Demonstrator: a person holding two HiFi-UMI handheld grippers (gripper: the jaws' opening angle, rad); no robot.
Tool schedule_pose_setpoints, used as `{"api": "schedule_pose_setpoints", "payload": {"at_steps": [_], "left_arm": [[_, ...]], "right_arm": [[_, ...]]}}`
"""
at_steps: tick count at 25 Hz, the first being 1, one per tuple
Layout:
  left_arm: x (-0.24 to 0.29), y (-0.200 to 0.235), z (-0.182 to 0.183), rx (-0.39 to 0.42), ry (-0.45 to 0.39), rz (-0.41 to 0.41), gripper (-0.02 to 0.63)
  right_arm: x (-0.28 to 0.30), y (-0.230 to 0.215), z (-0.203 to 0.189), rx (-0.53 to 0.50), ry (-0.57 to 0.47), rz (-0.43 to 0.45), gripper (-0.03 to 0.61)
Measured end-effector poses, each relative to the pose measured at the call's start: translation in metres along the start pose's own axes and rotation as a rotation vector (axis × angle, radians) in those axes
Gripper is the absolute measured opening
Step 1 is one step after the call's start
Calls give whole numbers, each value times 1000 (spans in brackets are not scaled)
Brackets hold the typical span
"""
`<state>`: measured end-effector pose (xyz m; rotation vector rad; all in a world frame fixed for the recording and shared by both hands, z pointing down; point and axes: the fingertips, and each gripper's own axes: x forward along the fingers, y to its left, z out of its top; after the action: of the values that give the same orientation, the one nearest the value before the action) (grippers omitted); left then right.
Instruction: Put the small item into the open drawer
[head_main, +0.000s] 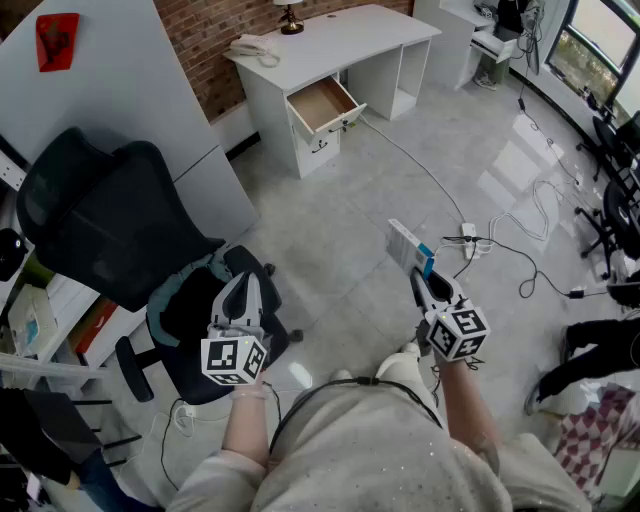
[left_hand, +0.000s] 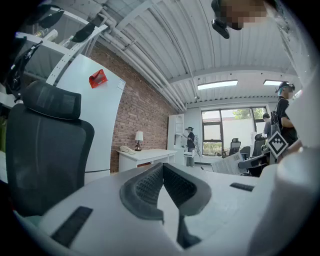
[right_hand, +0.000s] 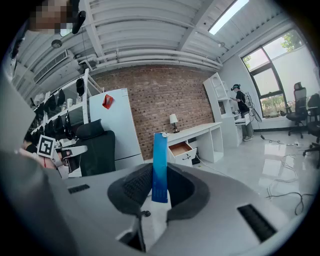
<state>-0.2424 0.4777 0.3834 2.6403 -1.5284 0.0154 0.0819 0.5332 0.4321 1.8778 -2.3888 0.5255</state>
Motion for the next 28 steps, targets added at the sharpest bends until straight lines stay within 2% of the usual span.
{"api": "schedule_pose_setpoints", "payload": {"at_steps": [5, 10, 17, 24, 28], "left_arm": [[-4, -1, 2, -2, 4, -22, 5], [-5, -5, 3, -13, 1, -42, 6], [2, -20, -2, -14, 16, -77, 6], [36, -6, -1, -35, 5, -41, 6], [74, -5, -4, -32, 26, -44, 6]], "right_arm": [[-5, 3, 1, 21, -13, -21, 78], [-15, 4, 19, 83, -78, -30, 78], [-11, 4, 27, 46, -75, -13, 78], [25, -10, 31, 39, -59, 22, 78], [55, -29, 49, 28, -66, 30, 78]]}}
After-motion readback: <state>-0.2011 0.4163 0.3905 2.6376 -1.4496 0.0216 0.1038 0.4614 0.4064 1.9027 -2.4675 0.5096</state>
